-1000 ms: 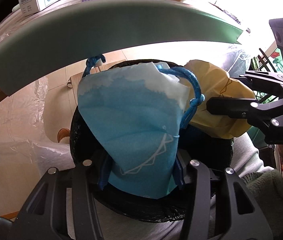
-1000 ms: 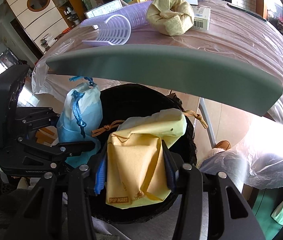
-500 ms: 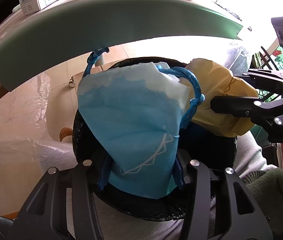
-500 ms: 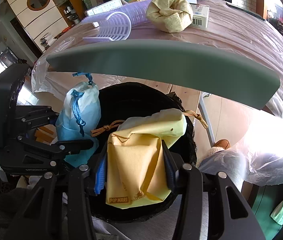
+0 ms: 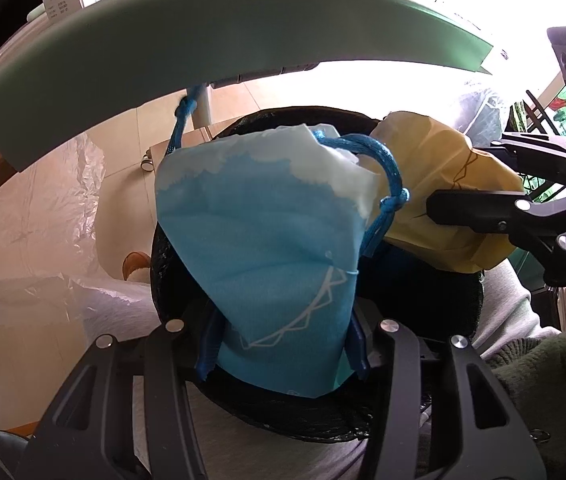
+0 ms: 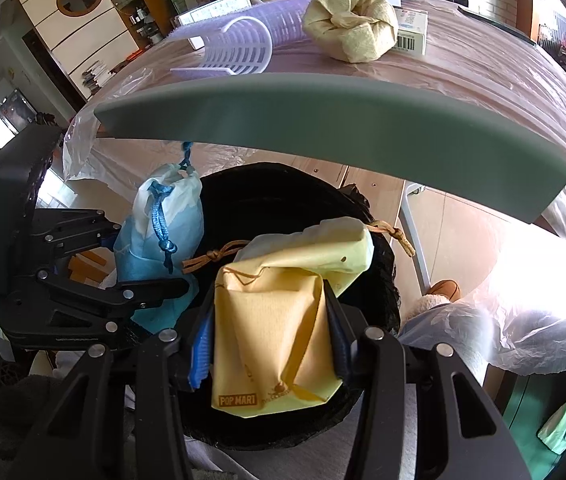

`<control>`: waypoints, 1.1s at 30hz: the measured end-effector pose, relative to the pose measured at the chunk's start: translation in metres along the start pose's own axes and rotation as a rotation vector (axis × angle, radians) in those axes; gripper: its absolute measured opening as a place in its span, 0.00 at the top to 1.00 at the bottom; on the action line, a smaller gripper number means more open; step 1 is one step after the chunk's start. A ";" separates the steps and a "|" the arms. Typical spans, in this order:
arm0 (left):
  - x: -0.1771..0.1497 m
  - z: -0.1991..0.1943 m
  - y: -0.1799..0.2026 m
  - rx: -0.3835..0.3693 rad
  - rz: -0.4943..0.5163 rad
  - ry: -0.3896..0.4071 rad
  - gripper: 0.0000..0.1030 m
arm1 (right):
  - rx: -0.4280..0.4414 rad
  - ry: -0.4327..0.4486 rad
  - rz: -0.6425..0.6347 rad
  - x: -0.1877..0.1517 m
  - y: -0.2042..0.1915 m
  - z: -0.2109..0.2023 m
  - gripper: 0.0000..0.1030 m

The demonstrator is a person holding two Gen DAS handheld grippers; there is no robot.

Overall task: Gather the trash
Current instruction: 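Open both tools to drop the bags into the black bin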

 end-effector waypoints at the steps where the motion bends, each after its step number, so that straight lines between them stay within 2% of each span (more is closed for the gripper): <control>1: 0.001 0.000 0.000 0.001 0.001 -0.001 0.51 | 0.000 -0.001 -0.001 0.000 0.000 0.000 0.55; 14: 0.002 0.006 0.005 0.000 0.006 -0.008 0.51 | -0.003 -0.014 -0.012 -0.002 -0.003 0.005 0.54; 15: 0.002 0.005 0.007 -0.015 0.015 -0.002 0.49 | 0.003 -0.014 -0.014 -0.002 -0.003 0.005 0.51; 17: 0.004 0.003 0.009 -0.004 0.024 0.019 0.28 | 0.009 -0.001 0.008 -0.001 -0.001 0.003 0.41; 18: 0.005 0.000 0.009 0.012 0.029 0.040 0.15 | 0.020 0.005 0.028 0.000 0.001 0.000 0.30; 19: 0.005 -0.004 0.010 0.011 0.032 0.059 0.15 | 0.028 0.010 0.037 0.001 0.002 -0.002 0.27; 24: 0.005 -0.018 0.011 0.007 0.021 0.091 0.15 | 0.003 0.047 0.034 0.002 0.008 -0.018 0.27; 26: 0.005 -0.030 0.016 0.002 0.025 0.107 0.15 | 0.001 0.080 0.024 0.004 0.007 -0.034 0.27; 29: 0.012 -0.070 0.034 -0.009 0.075 0.193 0.15 | -0.002 0.173 -0.006 0.012 0.003 -0.064 0.24; 30: 0.017 -0.081 0.037 -0.009 0.089 0.221 0.15 | -0.023 0.234 -0.018 0.020 0.004 -0.080 0.19; 31: 0.022 -0.096 0.041 -0.003 0.104 0.261 0.11 | -0.040 0.272 -0.019 0.026 0.007 -0.090 0.12; 33: 0.038 -0.124 0.042 0.041 0.114 0.350 0.01 | -0.097 0.369 -0.005 0.047 0.016 -0.110 0.04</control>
Point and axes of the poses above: each gripper's, at about its wrist camera, not at the fingertips, and z roughly the way its jaws point, y to its right, x to its top, the point moved 5 cm from there along z, roughly the way its jaws point, and after that the axes turned 13 degrees about -x, right-handed, at the moved point
